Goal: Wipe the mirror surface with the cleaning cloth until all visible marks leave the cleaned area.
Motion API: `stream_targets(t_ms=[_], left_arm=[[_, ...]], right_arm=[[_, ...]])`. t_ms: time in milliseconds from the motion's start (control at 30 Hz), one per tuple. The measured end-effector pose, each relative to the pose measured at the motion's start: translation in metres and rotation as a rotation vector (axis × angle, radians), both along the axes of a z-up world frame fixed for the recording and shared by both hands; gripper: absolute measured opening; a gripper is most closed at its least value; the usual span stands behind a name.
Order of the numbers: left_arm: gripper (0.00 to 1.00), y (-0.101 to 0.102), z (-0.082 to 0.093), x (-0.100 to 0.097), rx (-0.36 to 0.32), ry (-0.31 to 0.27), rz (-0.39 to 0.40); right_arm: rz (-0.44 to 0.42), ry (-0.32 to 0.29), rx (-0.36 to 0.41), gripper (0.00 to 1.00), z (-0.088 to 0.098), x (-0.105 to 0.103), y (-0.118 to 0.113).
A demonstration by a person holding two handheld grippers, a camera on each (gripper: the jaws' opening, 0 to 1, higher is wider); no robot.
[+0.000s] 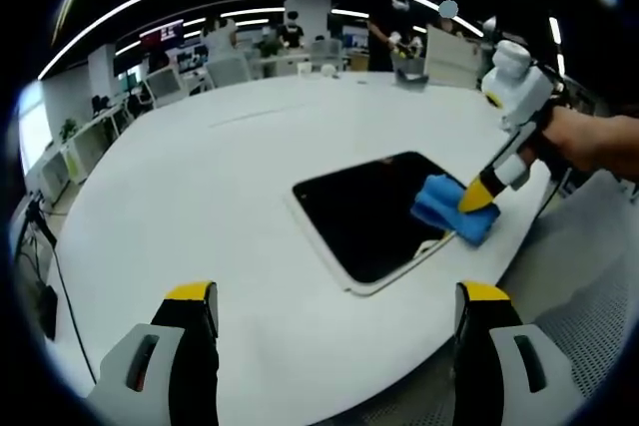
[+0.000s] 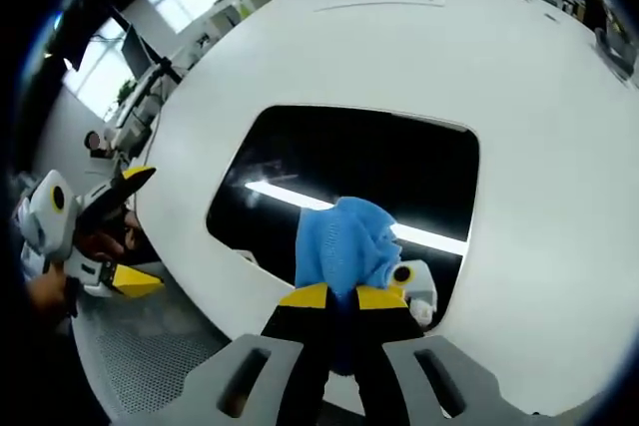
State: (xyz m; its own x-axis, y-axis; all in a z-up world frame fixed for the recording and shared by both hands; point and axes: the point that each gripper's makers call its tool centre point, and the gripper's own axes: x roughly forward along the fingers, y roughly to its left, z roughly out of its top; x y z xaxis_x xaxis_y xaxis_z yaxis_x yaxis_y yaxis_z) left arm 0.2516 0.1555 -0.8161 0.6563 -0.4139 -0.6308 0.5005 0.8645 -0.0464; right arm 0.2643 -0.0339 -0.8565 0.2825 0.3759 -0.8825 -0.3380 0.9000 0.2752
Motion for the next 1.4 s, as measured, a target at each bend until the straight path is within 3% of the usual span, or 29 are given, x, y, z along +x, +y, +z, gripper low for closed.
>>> stream_targets(t_ms=[1400], left_arm=[[0.99, -0.001, 0.0, -0.001, -0.001, 0.007, -0.005]], right_arm=[[-0.039, 0.023, -0.015, 0.02, 0.0, -0.001, -0.035]])
